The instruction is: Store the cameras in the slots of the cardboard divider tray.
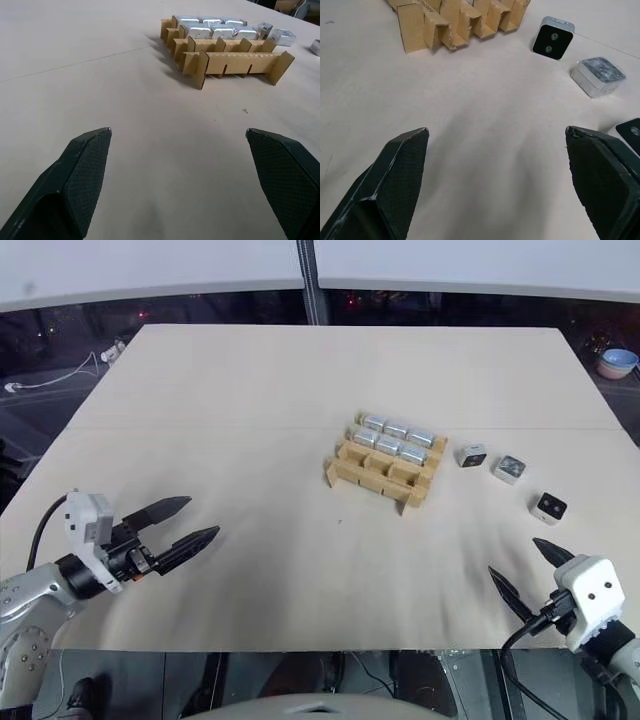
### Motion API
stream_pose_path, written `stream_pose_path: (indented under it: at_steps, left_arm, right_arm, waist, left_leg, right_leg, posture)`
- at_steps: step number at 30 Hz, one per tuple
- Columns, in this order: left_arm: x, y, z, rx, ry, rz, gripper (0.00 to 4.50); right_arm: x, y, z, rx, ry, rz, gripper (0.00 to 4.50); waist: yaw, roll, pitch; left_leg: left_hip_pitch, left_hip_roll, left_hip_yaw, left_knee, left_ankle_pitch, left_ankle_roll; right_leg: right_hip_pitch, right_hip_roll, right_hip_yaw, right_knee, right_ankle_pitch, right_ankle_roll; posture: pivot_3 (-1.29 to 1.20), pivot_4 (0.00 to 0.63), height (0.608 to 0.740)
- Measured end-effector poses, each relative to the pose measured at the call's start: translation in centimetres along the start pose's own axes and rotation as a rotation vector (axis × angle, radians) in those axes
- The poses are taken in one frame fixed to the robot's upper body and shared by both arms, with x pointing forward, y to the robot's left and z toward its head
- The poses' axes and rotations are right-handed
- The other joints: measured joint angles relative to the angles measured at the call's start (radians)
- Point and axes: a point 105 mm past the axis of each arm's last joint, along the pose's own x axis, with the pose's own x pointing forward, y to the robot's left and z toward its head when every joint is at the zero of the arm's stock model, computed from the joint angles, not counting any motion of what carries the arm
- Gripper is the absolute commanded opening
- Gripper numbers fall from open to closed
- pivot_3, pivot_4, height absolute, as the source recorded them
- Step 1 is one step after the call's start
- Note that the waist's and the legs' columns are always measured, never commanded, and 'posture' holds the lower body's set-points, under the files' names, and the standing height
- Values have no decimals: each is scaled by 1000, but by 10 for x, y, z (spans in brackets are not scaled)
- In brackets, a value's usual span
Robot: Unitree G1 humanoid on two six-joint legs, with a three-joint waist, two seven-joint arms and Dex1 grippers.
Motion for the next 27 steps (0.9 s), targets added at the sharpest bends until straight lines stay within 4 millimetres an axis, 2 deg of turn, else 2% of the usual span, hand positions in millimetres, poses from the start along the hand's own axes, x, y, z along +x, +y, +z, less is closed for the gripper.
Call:
stream_pose_path:
  at_steps: [2,9,13,15,16,20,27]
  left_arm:
    - [1,0,1,-2,-3,-2,4500]
    - [17,4,24,-18,-82,-53,4500]
    - [24,1,43,-52,-172,-113,4500]
    - [24,-13,52,-66,-197,-223,4500]
    - [22,-29,57,-31,-178,-335,4500]
    - [17,-64,63,61,-114,-576,4500]
    - [18,-73,62,91,-112,-650,4500]
  right_arm:
    - [0,0,0,1,-1,-2,4333]
    - [12,2,2,42,-35,-46,4333]
    - [20,-12,7,39,-66,-180,4333]
    - [24,-26,3,76,-40,-313,4333]
    - [27,-35,-3,92,9,-393,4333]
    - [34,-47,-16,207,108,-505,4333]
    - [55,-65,-27,402,140,-649,4333]
  waist:
    - [0,0,0]
    - [-1,0,0]
    - [-1,0,0]
    - [-3,0,0]
    - [-3,0,0]
    - [-2,5,0]
    - [-6,8,0]
  left_leg:
    - [0,0,0,0,0,0]
    - [0,0,0,0,2,-3]
    - [0,0,0,0,2,-4]
    - [-1,0,0,0,2,-4]
    - [-1,0,0,0,2,-4]
    - [-2,-1,1,-1,2,-4]
    - [-2,-1,1,-1,2,-4]
  right_leg:
    - [0,0,0,0,0,0]
    - [0,0,0,0,0,0]
    - [-1,0,0,1,0,0]
    - [-1,0,0,1,0,0]
    - [-2,0,0,1,0,0]
    - [-3,0,1,1,0,0]
    - [-4,1,1,1,0,0]
  posture:
    - [0,150,740]
    - [0,150,740]
    - [0,150,740]
    - [0,150,740]
    - [0,150,740]
    - [0,150,740]
    - [0,150,740]
